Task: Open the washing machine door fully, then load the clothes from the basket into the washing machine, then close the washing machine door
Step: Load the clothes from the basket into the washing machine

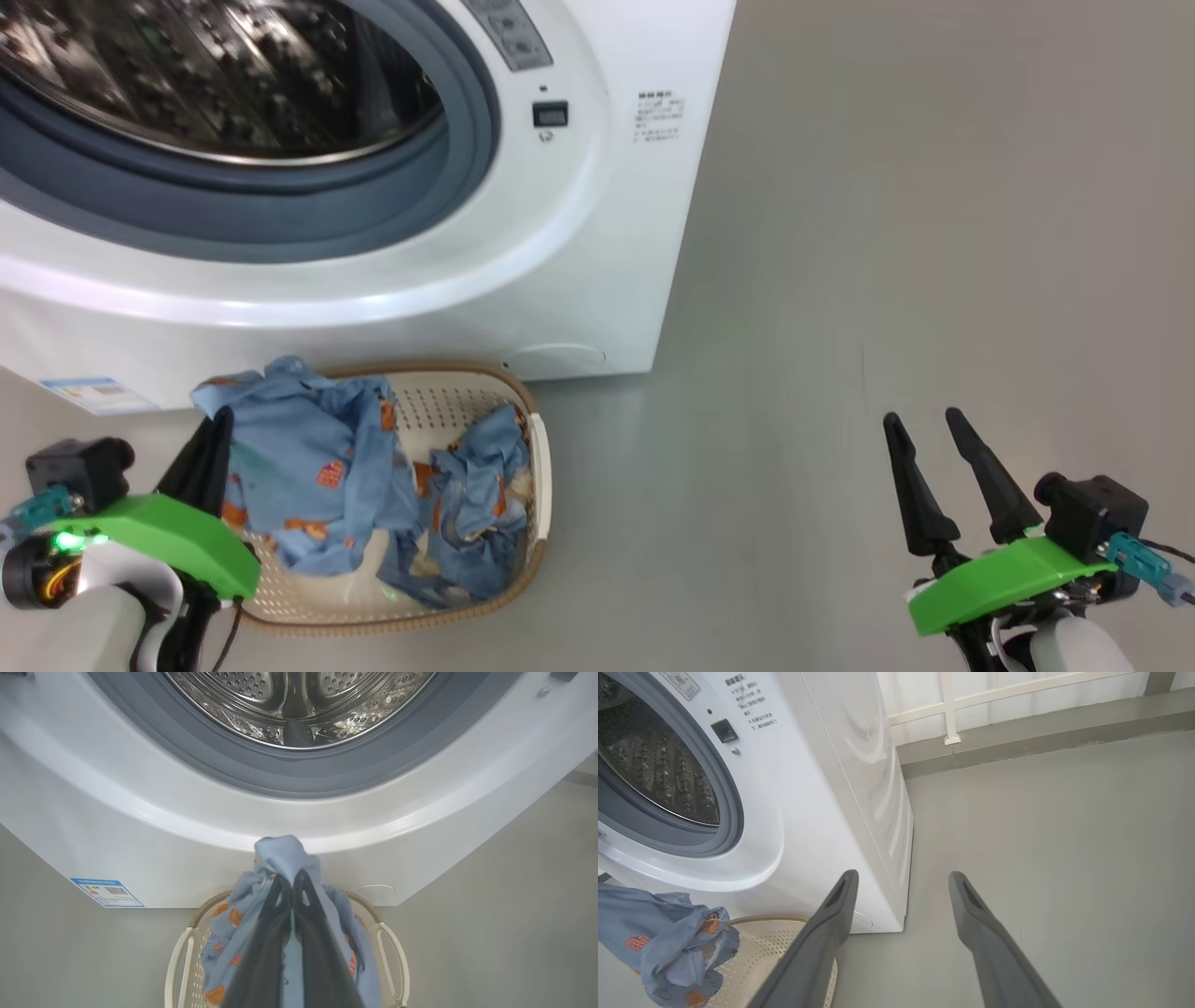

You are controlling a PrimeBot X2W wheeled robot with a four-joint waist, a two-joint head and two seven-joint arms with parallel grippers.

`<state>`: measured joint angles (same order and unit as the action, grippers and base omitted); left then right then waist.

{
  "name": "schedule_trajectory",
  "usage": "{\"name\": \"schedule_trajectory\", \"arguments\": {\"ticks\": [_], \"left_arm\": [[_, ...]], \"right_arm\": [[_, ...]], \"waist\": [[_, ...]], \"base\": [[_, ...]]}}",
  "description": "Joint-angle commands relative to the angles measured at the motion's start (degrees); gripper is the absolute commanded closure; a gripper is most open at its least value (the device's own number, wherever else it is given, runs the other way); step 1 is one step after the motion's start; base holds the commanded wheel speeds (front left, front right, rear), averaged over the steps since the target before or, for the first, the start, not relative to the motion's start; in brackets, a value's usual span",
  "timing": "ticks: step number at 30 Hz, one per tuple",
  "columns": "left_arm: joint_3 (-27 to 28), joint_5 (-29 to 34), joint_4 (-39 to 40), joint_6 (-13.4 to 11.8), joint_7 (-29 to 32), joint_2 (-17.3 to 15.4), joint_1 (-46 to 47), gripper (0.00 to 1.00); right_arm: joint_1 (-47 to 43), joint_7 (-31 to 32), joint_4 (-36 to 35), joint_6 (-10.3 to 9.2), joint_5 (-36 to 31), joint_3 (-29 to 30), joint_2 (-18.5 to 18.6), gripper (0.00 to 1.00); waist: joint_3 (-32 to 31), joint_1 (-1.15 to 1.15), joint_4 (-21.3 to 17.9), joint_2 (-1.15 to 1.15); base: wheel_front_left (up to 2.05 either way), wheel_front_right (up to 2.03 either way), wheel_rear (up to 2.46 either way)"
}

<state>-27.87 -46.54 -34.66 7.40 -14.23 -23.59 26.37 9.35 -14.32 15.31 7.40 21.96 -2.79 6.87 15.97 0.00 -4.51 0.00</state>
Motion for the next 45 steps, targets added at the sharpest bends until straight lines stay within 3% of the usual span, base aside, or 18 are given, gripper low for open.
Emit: {"name": "schedule_trajectory", "arguments": {"ticks": [1, 15, 20, 32, 45], "left_arm": [[3.58, 1.61, 2.30, 0.09, -0.76, -1.89, -0.84, 1.00], [19.19, 12.60, 16.77, 0.09, -0.76, 2.86, -13.61, 1.00], [22.24, 15.20, 20.92, 0.09, -0.76, 4.43, -17.55, 1.00], [26.41, 17.91, 28.57, 0.09, -0.76, 7.19, -25.18, 1.00], [26.47, 17.12, 29.58, 0.09, -0.76, 6.43, -19.49, 1.00]], "right_arm": [[-1.20, -0.68, -1.18, 0.09, 0.90, -0.88, 0.77, 0.00], [-5.43, -0.68, -1.45, 0.09, 2.14, 0.74, 2.52, 0.00], [-6.33, -0.68, -1.59, 0.09, 2.31, 1.17, 2.85, 0.00], [-7.94, -0.68, -2.10, 0.09, 2.45, 2.34, 2.85, 0.00], [-6.18, -0.68, -2.78, 0.09, 1.71, 1.81, 1.53, 0.00]], "waist": [[-3.48, 0.00, 1.12, 0.00], [-8.95, 0.00, 1.70, 0.00], [-9.77, 0.00, 1.75, 0.00], [-9.99, 0.00, 1.85, 0.00], [-6.06, 0.00, 1.35, 0.00]], "base": [[0.00, 0.00, 0.00], [0.00, 0.00, 0.00], [0.00, 0.00, 0.00], [0.00, 0.00, 0.00], [0.00, 0.00, 0.00]]}}
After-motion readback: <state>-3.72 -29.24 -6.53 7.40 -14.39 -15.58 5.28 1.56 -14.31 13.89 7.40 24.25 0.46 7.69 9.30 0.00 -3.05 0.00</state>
